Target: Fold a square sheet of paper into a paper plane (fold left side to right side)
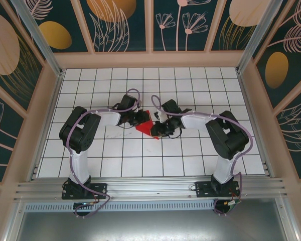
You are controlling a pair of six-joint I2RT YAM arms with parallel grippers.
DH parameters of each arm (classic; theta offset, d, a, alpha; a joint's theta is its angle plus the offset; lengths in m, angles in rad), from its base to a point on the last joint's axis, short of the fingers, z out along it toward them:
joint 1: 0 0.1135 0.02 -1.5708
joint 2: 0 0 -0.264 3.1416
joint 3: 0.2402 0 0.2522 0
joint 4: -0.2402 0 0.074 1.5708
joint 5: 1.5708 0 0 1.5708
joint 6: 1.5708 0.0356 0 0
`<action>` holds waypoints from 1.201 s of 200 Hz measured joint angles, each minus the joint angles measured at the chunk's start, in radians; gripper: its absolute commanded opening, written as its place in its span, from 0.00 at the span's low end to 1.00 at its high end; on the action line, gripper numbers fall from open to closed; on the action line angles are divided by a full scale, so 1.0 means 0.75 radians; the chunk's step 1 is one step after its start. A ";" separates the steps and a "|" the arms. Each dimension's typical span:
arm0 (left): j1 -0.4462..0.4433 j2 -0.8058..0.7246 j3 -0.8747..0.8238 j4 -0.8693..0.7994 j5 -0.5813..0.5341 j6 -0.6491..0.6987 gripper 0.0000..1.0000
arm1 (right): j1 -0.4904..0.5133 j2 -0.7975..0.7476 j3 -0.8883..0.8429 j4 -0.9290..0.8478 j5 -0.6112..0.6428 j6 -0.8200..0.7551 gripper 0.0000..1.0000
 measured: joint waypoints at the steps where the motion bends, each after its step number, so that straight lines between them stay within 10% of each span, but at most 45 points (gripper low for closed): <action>1: 0.000 0.000 0.000 0.000 0.000 0.001 0.28 | 0.000 0.000 -0.001 -0.001 0.000 0.000 0.21; 177: 0.000 0.000 0.000 -0.001 -0.001 0.001 0.28 | -0.036 -0.006 -0.123 0.060 0.006 -0.010 0.21; 240: -0.002 -0.001 0.000 -0.001 -0.001 0.001 0.28 | -0.064 -0.105 -0.165 -0.038 0.014 -0.011 0.00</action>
